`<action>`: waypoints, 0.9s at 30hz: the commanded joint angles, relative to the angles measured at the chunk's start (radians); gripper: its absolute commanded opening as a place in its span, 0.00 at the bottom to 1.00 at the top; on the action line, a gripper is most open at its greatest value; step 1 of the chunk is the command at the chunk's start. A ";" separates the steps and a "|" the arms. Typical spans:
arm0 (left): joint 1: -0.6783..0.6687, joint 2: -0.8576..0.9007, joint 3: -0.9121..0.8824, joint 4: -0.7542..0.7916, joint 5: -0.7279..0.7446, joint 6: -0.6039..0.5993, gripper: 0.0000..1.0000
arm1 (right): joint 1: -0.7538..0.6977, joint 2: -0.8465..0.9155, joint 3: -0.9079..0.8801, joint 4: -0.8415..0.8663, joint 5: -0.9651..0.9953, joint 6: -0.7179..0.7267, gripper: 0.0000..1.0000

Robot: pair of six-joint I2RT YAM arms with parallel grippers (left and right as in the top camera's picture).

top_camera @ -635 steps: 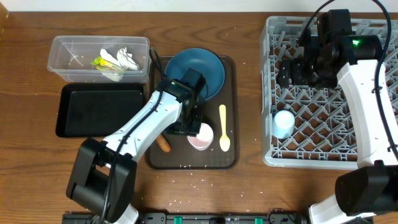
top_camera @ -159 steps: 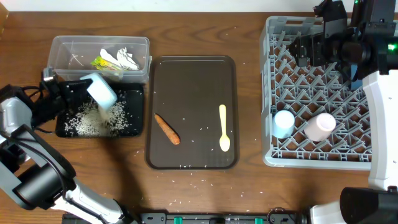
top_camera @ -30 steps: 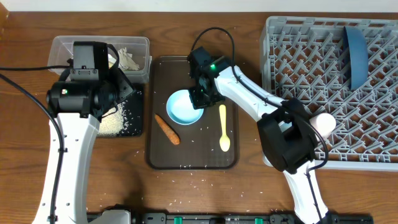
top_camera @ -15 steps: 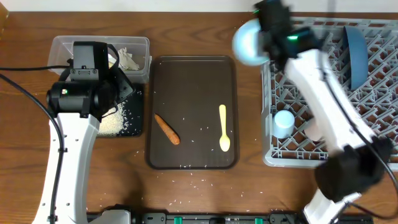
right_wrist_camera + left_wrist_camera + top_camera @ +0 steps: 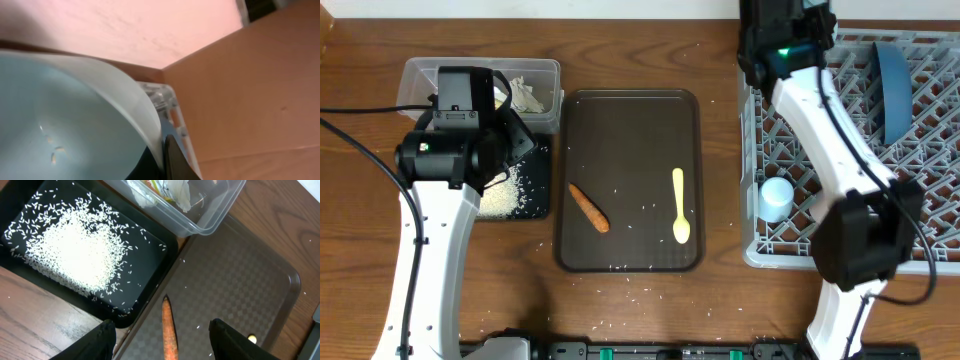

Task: Sort waste into correct bins and load items into the dishwasher rack
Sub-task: 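Place the bowl upright in the back of the rack, right gripper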

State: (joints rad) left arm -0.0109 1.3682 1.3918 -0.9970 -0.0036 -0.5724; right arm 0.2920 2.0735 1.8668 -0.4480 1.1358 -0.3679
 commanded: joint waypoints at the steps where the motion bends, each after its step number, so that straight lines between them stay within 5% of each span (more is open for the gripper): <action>1: 0.004 0.010 0.003 0.001 -0.009 0.002 0.62 | -0.016 0.061 -0.003 0.082 0.124 -0.244 0.01; 27: 0.004 0.010 0.003 0.002 -0.008 0.002 0.63 | -0.031 0.149 -0.023 0.063 -0.026 -0.228 0.01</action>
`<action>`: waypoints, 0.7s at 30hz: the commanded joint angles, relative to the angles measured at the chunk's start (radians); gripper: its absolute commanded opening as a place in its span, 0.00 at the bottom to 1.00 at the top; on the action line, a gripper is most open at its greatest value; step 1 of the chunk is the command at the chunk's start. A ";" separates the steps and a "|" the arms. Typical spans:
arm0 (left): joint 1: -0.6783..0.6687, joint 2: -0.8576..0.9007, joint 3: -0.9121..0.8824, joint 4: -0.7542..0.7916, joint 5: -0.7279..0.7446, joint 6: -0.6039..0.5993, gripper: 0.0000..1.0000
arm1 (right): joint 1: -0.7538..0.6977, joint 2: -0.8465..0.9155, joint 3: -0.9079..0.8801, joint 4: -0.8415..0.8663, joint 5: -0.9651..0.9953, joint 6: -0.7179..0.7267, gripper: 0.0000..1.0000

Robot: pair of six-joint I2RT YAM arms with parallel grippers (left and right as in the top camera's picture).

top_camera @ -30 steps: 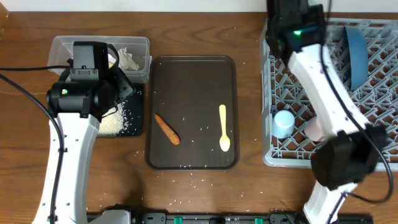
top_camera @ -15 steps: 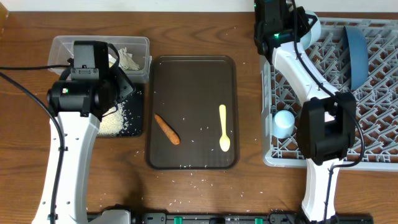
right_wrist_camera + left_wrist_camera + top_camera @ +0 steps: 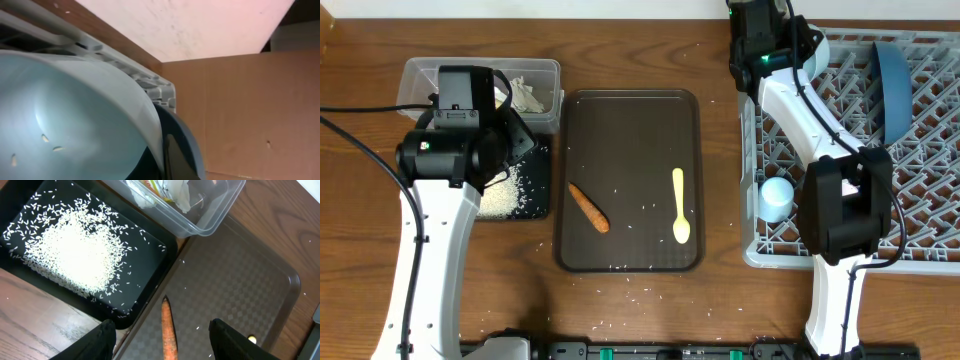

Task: Sort waste into correct bins and load items into the dishwasher rack
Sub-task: 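Place the bowl upright in the back of the rack, right gripper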

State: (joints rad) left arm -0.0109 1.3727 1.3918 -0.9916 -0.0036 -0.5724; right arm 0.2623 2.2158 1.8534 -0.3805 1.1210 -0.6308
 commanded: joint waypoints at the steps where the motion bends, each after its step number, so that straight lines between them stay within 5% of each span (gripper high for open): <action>1: 0.004 0.006 0.003 -0.003 -0.008 0.002 0.62 | -0.001 0.008 -0.010 -0.005 -0.011 0.035 0.01; 13: 0.004 0.006 0.003 -0.003 -0.008 0.002 0.63 | -0.020 0.012 -0.010 0.111 0.019 0.031 0.01; 21: 0.004 0.006 0.003 -0.003 -0.008 0.002 0.62 | -0.019 0.023 -0.012 0.040 -0.032 0.039 0.01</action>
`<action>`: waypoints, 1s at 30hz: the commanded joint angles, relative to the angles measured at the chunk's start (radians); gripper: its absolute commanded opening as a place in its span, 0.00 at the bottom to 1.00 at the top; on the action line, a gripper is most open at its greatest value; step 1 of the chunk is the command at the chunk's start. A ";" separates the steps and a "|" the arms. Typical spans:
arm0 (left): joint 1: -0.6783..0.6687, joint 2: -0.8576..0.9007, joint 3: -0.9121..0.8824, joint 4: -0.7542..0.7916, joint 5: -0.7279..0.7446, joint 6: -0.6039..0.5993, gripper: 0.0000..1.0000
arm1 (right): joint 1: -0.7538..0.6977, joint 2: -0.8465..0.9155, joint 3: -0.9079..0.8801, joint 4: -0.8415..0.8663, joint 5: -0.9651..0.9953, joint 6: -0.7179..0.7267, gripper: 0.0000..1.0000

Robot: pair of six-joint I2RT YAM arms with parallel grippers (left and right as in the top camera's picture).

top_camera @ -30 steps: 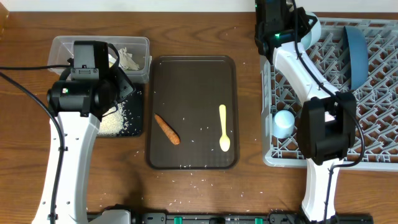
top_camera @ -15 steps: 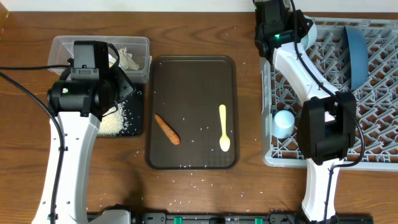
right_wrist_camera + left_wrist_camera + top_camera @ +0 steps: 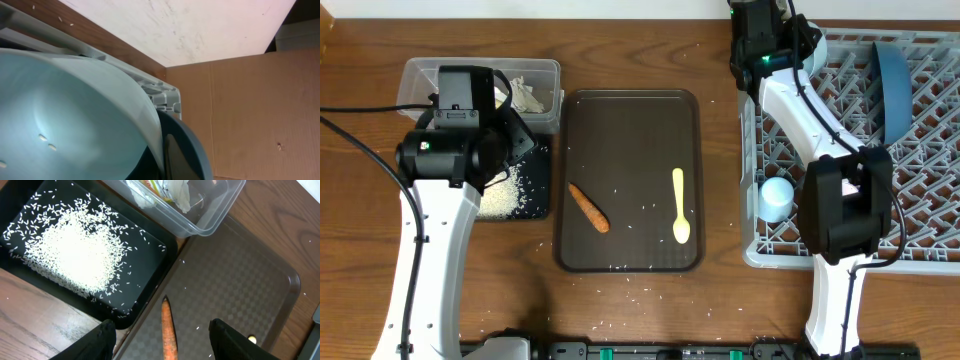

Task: Sort waste into correct bins and load items into the dishwasher rack
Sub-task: 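Place the bowl upright in the back of the rack, right gripper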

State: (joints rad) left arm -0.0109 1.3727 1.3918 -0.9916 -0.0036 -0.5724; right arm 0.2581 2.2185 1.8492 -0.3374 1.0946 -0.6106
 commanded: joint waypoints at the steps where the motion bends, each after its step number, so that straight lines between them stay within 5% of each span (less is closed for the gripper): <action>1: 0.004 0.006 0.003 -0.003 -0.008 0.002 0.62 | -0.016 0.023 -0.008 -0.003 -0.002 0.019 0.01; 22: 0.004 0.006 0.003 -0.003 -0.008 0.002 0.63 | -0.032 0.052 -0.008 0.029 0.010 0.021 0.04; 26: 0.004 0.006 0.003 -0.003 -0.008 0.002 0.63 | 0.005 0.052 -0.008 -0.068 -0.007 0.019 0.13; 30: 0.004 0.006 0.003 -0.002 -0.008 0.002 0.63 | 0.043 0.052 -0.008 -0.137 0.007 0.018 0.35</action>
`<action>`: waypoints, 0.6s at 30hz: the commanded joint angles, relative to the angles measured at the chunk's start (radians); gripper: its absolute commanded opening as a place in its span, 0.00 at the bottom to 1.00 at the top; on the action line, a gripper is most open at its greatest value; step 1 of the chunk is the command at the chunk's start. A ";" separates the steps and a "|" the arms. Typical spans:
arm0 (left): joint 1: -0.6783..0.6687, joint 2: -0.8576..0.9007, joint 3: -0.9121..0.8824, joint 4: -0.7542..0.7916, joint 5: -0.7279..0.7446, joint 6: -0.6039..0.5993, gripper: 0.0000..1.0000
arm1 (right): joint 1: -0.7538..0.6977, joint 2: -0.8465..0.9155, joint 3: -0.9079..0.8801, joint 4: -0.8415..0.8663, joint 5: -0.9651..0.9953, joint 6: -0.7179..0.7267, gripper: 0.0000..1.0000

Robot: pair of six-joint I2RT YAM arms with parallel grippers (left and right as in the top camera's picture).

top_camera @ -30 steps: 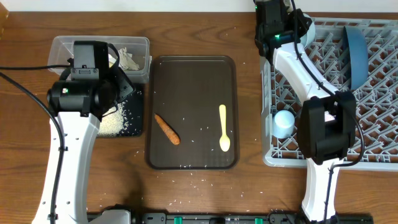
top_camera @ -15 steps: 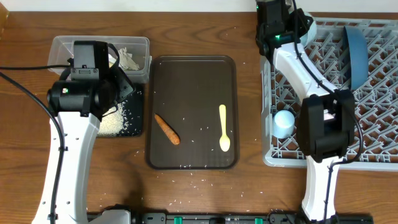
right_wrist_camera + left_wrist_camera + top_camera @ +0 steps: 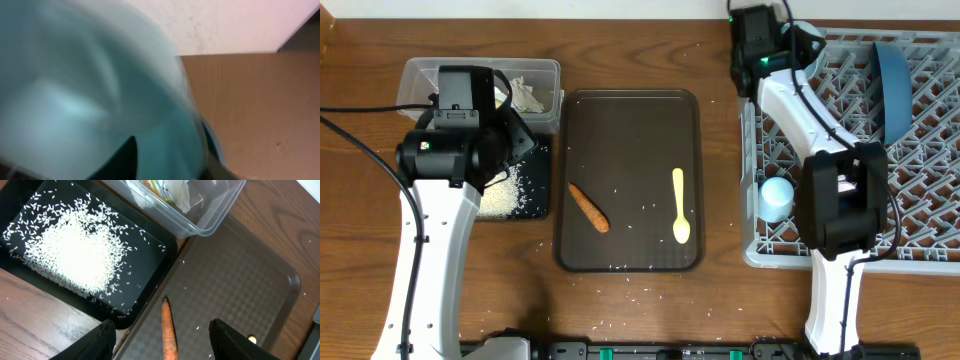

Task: Sort waste into correct bins and load items into the dishwasher rack
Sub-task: 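Place the bowl upright in the back of the rack, right gripper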

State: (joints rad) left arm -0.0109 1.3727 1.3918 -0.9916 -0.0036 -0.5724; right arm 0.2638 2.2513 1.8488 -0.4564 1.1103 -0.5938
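Observation:
An orange carrot [image 3: 588,208] and a yellow spoon [image 3: 680,205] lie on the brown tray [image 3: 628,110]. My left gripper [image 3: 162,337] hangs open above the carrot's [image 3: 169,332] tip, touching nothing. My right gripper [image 3: 170,162] is at the back left corner of the dishwasher rack [image 3: 920,150]. Its fingers stand apart, with the wall of a pale blue bowl [image 3: 75,100] between them; that view is blurred. The bowl [image 3: 808,45] shows beside the wrist from overhead.
A black tray [image 3: 75,255] of rice sits left of the brown tray, with a clear container [image 3: 200,210] of scraps behind it. In the rack stand a dark blue plate [image 3: 892,80] and a pale blue cup [image 3: 777,197]. Rice grains dot the table.
The right fingers, then pinched on the bowl's rim, now stand apart on either side of its wall, and the view has blurred. The left arm, carrot and spoon are unchanged.
My right gripper first held the bowl by its rim near the rack's back left corner. It then sat lower there, with the rack's corner in view behind the bowl, and stayed so. Now its fingers are spread. My left gripper stayed open over the carrot throughout.

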 commanded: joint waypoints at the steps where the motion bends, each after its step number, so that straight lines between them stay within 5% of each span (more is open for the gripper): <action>1: 0.004 0.006 0.003 -0.003 -0.008 0.002 0.63 | 0.047 0.019 -0.008 -0.029 0.005 0.002 0.36; 3: 0.004 0.006 0.003 -0.007 -0.008 0.003 0.63 | 0.063 0.019 -0.007 -0.045 0.017 0.002 0.57; 5: 0.004 0.006 0.003 -0.012 -0.009 0.003 0.63 | 0.075 0.011 -0.006 -0.045 0.019 0.003 0.68; 18: 0.004 0.006 0.003 -0.014 -0.009 0.074 0.63 | 0.130 -0.182 -0.006 -0.061 -0.037 0.036 0.83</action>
State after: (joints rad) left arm -0.0109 1.3727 1.3918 -0.9993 -0.0036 -0.5415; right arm 0.3683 2.1899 1.8393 -0.5205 1.0882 -0.5880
